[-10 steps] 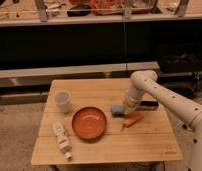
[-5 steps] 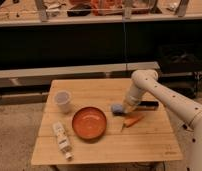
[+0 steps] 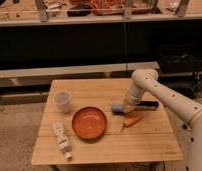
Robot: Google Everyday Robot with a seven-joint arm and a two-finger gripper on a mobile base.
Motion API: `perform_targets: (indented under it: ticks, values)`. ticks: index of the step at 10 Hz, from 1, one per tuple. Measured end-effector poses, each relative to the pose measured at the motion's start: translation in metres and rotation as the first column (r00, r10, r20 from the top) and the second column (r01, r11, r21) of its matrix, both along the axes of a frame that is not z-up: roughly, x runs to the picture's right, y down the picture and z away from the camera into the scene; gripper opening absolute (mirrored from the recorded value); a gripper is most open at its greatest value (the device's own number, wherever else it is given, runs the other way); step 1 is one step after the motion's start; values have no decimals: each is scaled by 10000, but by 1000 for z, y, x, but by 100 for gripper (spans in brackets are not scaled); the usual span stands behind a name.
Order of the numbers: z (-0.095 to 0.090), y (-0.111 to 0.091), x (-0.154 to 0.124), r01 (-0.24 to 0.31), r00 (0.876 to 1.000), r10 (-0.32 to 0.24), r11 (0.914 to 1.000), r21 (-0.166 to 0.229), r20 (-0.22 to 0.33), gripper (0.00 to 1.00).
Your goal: Wipe the white sponge on the table
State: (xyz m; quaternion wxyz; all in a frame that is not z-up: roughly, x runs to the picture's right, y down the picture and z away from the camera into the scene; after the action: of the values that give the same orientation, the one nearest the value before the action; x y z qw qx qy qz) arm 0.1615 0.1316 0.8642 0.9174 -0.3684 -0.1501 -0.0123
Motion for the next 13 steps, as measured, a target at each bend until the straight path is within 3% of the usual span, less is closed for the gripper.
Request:
perform_targets:
  ticks: [8, 13]
  values:
    - [5, -2, -3, -992, 9926, 972, 9947, -253, -725, 0]
    - [9, -6, -4, -1760, 9769, 1690, 9834, -437, -1307, 0]
